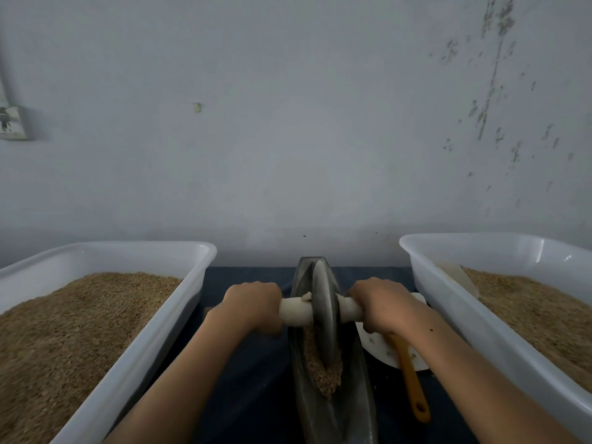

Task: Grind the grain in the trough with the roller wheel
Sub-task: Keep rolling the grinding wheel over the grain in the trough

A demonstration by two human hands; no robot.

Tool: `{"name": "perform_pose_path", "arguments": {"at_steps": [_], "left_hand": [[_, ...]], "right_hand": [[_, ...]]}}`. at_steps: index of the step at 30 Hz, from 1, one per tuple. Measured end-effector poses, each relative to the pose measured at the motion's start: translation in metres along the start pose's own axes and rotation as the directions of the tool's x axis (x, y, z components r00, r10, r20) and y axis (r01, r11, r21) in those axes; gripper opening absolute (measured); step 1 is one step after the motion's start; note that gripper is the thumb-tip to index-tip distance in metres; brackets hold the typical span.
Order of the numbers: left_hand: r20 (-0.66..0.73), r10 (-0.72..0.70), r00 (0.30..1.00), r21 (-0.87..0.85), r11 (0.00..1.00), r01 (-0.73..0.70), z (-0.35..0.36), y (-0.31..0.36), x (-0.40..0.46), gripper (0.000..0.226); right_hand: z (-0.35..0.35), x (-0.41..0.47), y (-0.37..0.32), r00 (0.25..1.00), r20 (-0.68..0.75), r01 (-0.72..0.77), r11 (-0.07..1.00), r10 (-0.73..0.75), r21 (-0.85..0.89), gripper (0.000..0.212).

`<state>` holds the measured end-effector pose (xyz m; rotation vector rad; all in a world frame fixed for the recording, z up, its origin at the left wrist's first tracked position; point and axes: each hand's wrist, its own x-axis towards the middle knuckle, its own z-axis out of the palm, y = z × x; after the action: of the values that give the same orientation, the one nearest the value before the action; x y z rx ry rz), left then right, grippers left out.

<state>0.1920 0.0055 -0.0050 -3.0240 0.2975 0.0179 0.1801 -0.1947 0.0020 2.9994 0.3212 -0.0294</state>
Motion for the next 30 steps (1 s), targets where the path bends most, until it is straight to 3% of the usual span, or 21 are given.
{"name": "perform_pose_path", "arguments": {"at_steps": [5,8,11,17,20,24,30], "left_hand": [[-0.284,-0.014,0.959,0.036,0.999,0.025,0.009,0.002,0.002,0.027],[-0.368,-0.028,0.930,-0.006,1.000,0.027,0.012,0.002,0.002,0.023],[-0.289,-0.011,0.957,0.016,1.000,0.016,0.010,0.001,0.002,0.029],[0.049,0.018,0.999,-0.031,0.999,-0.017,0.001,-0.003,-0.001,0.049],[0.099,0.027,0.995,-0.056,0.998,-0.021,0.000,-0.004,-0.002,0.049],[-0.020,-0.006,1.000,-0.002,1.000,0.006,0.001,0.000,-0.002,0.044],[-0.350,-0.032,0.936,0.033,0.998,0.046,0.012,0.005,-0.001,0.027]], "right_hand": [[0.008,0.004,-0.004,0.978,-0.206,-0.038,0.999,0.038,0.005,0.026],[0.011,0.004,-0.005,0.957,-0.290,-0.027,1.000,0.028,0.007,0.020],[0.006,0.001,-0.004,0.980,-0.197,-0.013,1.000,0.015,0.011,0.026],[0.000,-0.007,0.003,0.998,-0.019,0.055,0.998,-0.055,0.012,0.031],[-0.002,-0.007,0.003,0.997,0.035,0.064,0.997,-0.065,0.035,0.031],[0.002,-0.001,0.002,1.000,-0.015,0.022,0.999,-0.021,0.035,0.034],[0.012,0.004,-0.003,0.959,-0.284,-0.008,1.000,0.008,0.003,0.024]]}}
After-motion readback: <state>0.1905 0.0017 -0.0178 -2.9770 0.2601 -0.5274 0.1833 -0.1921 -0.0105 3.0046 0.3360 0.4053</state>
